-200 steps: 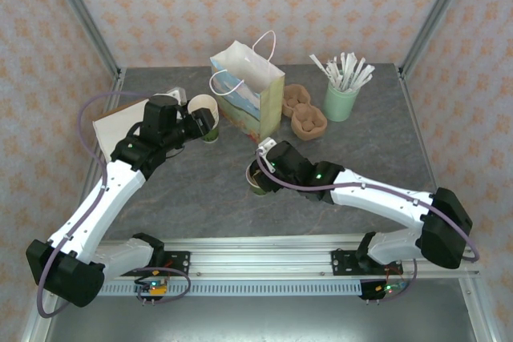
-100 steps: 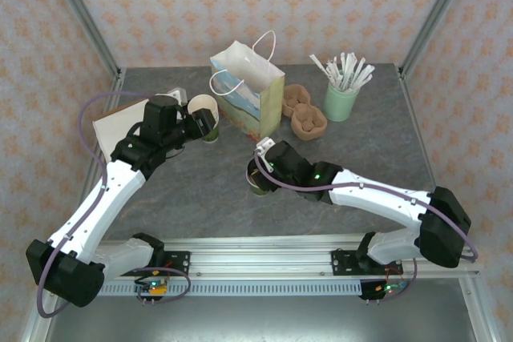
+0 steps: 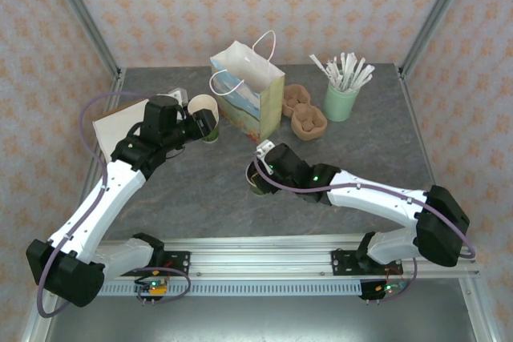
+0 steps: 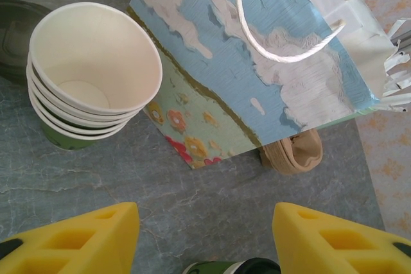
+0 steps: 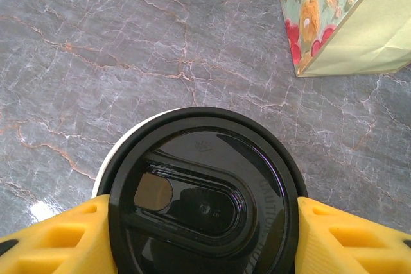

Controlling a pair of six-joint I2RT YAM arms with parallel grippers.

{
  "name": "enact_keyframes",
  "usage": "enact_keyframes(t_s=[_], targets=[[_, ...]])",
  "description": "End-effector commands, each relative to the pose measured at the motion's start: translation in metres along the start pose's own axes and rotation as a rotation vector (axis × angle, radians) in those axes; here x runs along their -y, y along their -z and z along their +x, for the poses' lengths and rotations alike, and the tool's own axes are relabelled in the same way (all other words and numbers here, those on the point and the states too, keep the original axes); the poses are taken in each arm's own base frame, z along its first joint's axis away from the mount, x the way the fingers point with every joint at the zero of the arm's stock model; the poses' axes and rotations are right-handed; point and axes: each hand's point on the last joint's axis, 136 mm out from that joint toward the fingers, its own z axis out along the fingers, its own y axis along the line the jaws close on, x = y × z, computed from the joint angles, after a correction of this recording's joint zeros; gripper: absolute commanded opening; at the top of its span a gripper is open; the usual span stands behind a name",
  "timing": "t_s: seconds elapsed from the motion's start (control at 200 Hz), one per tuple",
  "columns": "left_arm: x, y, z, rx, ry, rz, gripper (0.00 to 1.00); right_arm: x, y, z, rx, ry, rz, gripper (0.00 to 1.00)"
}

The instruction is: Pack the takeout coffee

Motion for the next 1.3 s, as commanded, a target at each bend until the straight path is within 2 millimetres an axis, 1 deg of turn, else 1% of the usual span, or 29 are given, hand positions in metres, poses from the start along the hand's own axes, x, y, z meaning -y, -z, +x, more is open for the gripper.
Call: enact_keyframes(t_s=[0.0, 0.185, 0.42, 0.616, 0.911, 1.291], targets=[[-0.003, -0.004, 0.004, -0.015, -0.010, -0.004, 0.58, -0.001, -0.005, 0.009, -0.016, -0.002, 0.008, 0.60], [-0.002, -0.006, 0.006, -0.021, -0.005, 0.001, 0.58, -0.001, -0.002, 0.003, 0.014, -0.025, 0.006, 0.60], [-0.003, -0.007, 0.006, -0.023, -0.006, 0.000, 0.58, -0.002, -0.003, 0.009, -0.001, -0.025, 0.001, 0.60], [-0.002, -0.006, 0.005, -0.022, -0.007, 0.003, 0.58, 0.002, -0.006, 0.021, -0.029, -0.020, 0.018, 0.60], [-0.003, -0.005, 0.005, -0.020, -0.004, -0.001, 0.58, 0.007, -0.008, 0.046, -0.085, -0.007, 0.066, 0.60], [0.000, -0.003, 0.004, -0.014, 0.007, 0.008, 0.58, 0.013, -0.011, 0.066, -0.138, -0.036, 0.103, 0.59]])
